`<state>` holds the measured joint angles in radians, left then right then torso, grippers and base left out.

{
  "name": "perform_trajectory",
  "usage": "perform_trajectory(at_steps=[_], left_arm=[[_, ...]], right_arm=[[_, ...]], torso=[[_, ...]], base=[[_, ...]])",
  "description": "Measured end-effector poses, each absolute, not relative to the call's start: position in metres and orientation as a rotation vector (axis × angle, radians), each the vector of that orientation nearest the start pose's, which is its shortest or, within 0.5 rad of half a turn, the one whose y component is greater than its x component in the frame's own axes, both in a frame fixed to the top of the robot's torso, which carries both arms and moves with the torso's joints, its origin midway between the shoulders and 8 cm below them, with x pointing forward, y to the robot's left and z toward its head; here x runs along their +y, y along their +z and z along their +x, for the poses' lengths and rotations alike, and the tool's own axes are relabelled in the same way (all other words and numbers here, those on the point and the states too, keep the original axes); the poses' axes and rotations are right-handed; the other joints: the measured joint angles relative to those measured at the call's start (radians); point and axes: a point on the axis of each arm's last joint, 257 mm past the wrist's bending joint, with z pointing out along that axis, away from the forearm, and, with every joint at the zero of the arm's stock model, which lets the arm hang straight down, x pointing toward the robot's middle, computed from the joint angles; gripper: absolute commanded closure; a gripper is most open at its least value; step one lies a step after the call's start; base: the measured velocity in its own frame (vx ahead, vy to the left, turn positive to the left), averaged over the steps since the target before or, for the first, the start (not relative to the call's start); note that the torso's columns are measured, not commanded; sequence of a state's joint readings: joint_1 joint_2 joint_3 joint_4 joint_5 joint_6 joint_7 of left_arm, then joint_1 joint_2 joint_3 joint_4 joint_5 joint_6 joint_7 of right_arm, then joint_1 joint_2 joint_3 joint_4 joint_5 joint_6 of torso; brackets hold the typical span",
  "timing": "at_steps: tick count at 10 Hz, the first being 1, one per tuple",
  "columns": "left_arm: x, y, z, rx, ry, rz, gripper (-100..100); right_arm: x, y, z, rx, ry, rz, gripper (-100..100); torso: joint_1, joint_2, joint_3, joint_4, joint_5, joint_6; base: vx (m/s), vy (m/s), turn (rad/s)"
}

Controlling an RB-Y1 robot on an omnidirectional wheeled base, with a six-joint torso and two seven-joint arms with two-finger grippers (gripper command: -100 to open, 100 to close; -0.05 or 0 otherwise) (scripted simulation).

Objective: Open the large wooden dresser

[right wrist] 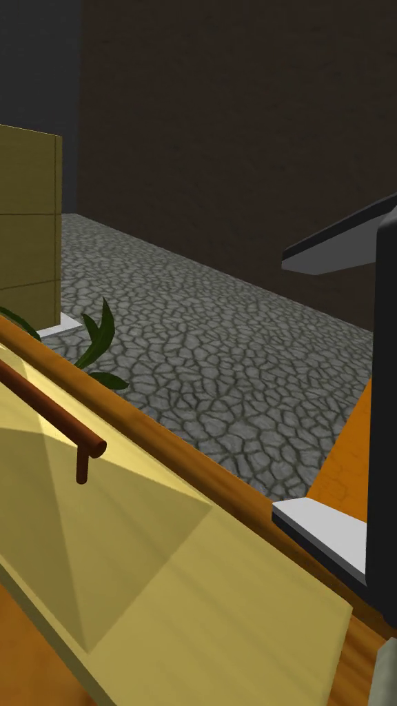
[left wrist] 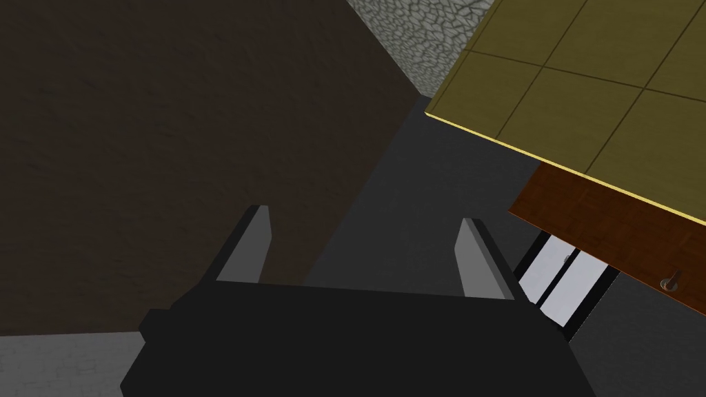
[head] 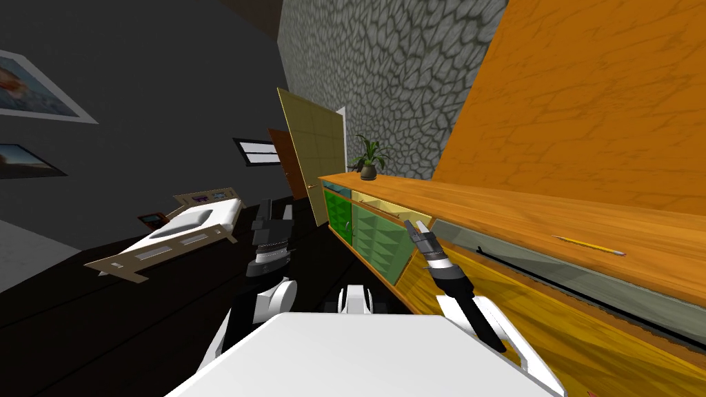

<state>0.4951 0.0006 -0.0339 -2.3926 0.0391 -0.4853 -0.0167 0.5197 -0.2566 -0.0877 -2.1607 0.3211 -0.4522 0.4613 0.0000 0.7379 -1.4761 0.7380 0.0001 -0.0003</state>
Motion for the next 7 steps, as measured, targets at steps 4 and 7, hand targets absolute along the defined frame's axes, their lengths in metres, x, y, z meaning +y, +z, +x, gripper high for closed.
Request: perform_trajectory(at_steps=[4,7], left_arm=[[0.268,0.072,0.322,0.521,-1.371,-0.597,0],[0.268,0.072,0.322,0.521,-1.371,-0.597,0]], right_arm=[[-0.284,-0.065,0.377,1.173,0.319,-0.041,-100],[-0.293,-0.074,0.381,1.201,0.167,-0.151,-100]], torso=[[-0.001,0.000,0.000,0.000,0.000,0.000],[0.000,0.000,0.000,0.000,0.000,0.000]], base=[[0.002,0.056,-0.058],[0.002,0.054,-0.038]])
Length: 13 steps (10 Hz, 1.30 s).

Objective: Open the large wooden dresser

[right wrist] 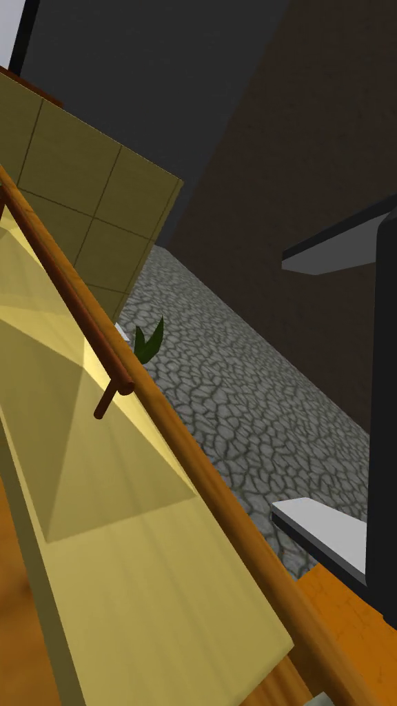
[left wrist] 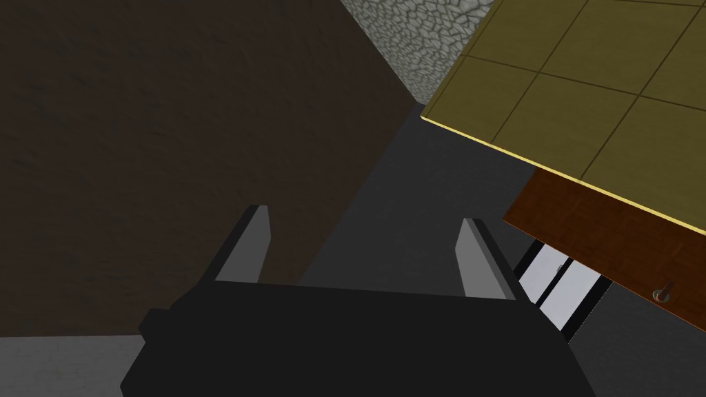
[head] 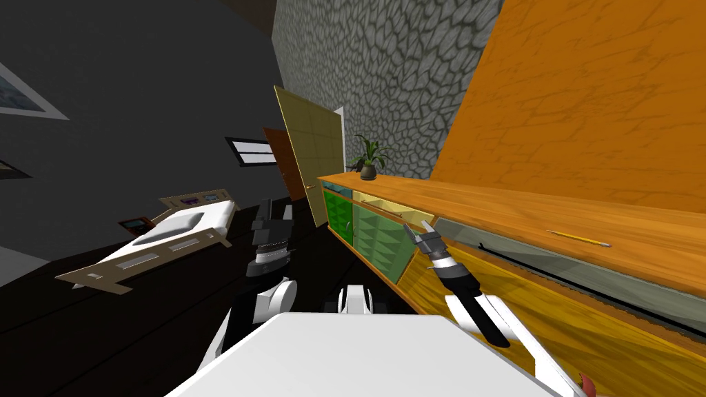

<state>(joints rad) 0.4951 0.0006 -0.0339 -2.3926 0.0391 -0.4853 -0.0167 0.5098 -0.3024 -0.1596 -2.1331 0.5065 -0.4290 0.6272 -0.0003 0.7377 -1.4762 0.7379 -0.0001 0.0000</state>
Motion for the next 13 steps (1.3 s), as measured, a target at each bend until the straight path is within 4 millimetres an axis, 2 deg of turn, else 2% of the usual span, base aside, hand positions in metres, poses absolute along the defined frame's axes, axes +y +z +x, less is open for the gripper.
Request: perform_trajectory(at_steps=[9,13], left_arm=[[0.268,0.072,0.322,0.521,-1.371,-0.597,0],[0.268,0.072,0.322,0.521,-1.371,-0.597,0]], right_arm=[[-0.328,-0.095,0.395,1.241,-0.255,-0.453,-100],[-0.351,-0.107,0.403,1.245,-0.478,-0.613,-100]], torso=[[0.000,0.000,0.000,0.000,0.000,0.000],[0.000,0.000,0.000,0.000,0.000,0.000]], base=[[0.003,0.048,-0.011],[0.005,0.060,0.018]])
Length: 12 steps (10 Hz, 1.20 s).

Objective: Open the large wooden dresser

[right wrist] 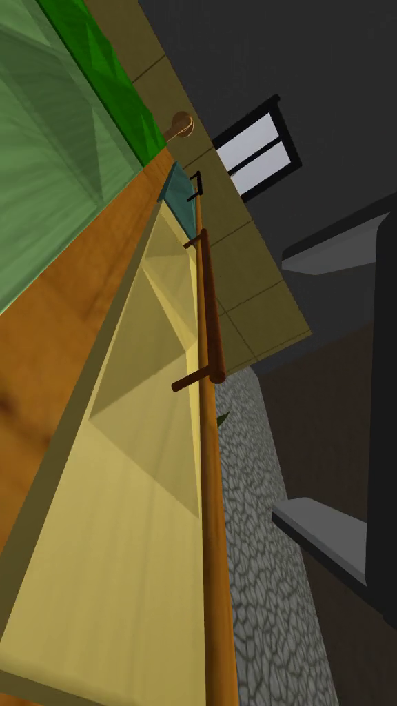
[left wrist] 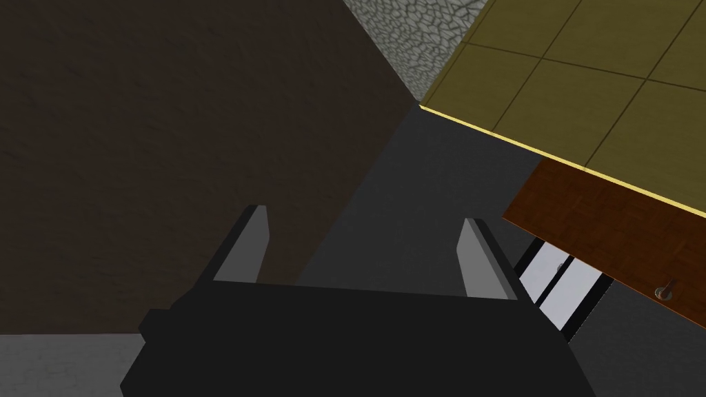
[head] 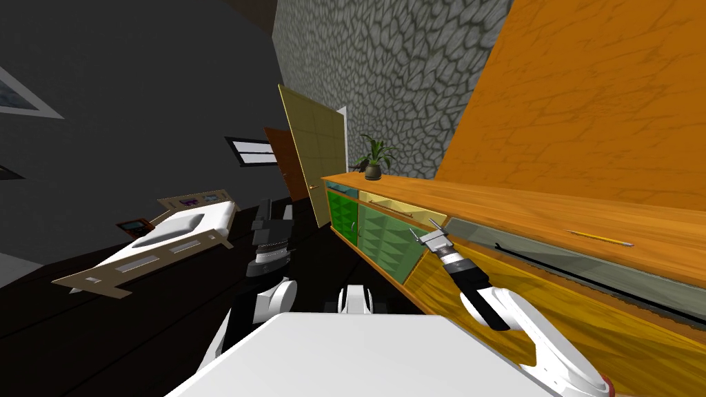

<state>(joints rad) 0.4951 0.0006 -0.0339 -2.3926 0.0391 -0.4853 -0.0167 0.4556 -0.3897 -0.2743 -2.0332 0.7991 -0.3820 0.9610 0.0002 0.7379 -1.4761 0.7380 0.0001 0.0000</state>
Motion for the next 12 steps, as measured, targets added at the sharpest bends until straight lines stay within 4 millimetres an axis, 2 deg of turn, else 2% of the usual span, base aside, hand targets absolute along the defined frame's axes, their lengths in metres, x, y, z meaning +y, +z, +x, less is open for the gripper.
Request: perform_trajectory(at_steps=[12], left_arm=[[0.268,0.072,0.322,0.521,-1.371,-0.597,0]], right_arm=[[-0.404,-0.122,0.421,1.199,-0.939,-0.945,-100]], torso=[[0.000,0.000,0.000,0.000,0.000,0.000]], base=[[0.008,0.040,0.015]])
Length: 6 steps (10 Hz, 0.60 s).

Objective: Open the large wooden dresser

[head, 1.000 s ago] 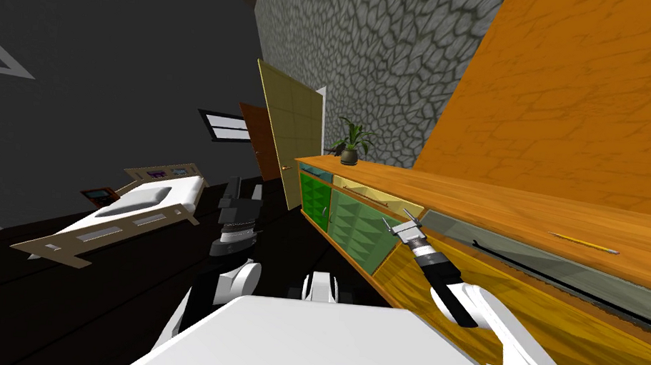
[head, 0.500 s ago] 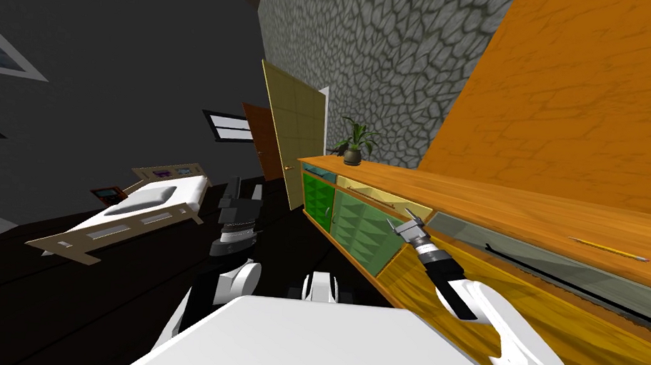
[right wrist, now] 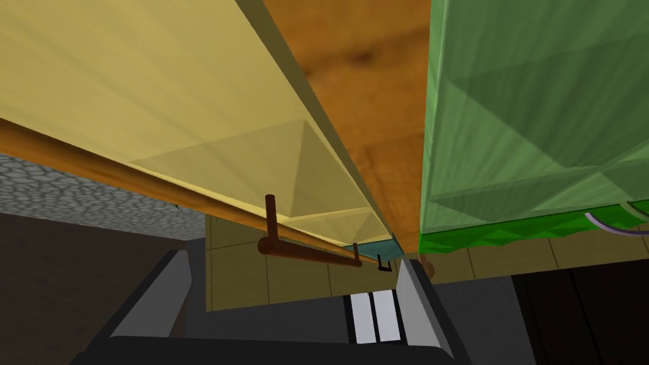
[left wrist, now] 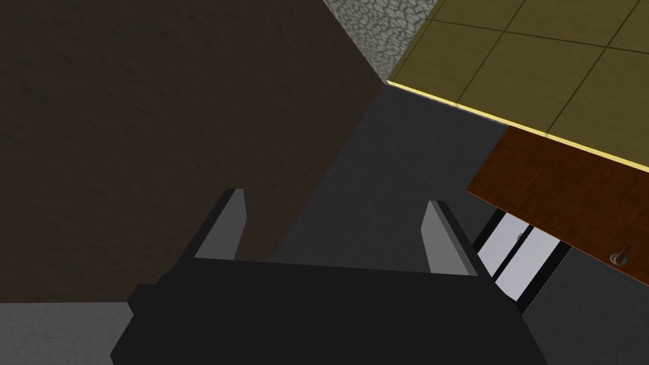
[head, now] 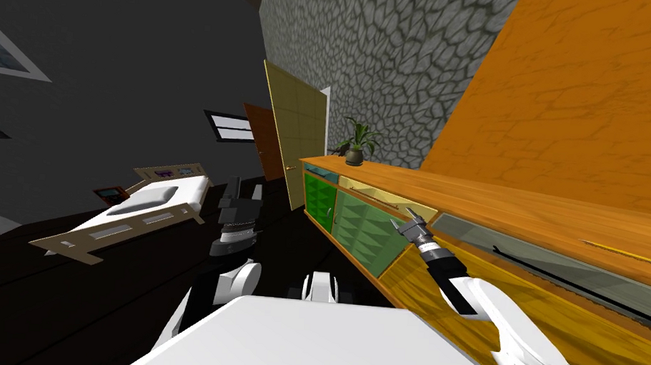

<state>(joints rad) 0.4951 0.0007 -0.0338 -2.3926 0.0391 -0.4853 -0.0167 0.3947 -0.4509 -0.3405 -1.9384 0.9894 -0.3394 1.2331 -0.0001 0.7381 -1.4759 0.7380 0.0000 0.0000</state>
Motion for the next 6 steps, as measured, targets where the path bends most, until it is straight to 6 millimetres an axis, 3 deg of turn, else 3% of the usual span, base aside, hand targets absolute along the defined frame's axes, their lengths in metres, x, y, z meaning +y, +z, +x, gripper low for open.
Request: perform_trajectory(at_steps=[2,3,6], left_arm=[[0.2680,0.0720,0.3224,0.521,-1.371,-0.597,0],[0.2680,0.0720,0.3224,0.521,-1.371,-0.597,0],[0.2679,0.0721,0.3225,0.521,-1.371,-0.597,0]], right_arm=[[-0.4097,-0.1191,0.4220,1.198,-0.947,-0.950,-100],[-0.4105,-0.1185,0.4221,1.199,-0.946,-0.948,100],[-0.4091,-0.1146,0.4212,1.192,-0.946,-0.949,100]], torso=[[0.000,-0.004,-0.002,-0.001,0.000,0.000],[0.000,-0.001,-0.001,-0.001,0.000,0.000],[0.004,0.003,0.002,0.000,0.000,-0.001]], base=[[0.070,0.019,0.014],[0.008,0.002,0.000],[-0.107,0.106,-0.033]])
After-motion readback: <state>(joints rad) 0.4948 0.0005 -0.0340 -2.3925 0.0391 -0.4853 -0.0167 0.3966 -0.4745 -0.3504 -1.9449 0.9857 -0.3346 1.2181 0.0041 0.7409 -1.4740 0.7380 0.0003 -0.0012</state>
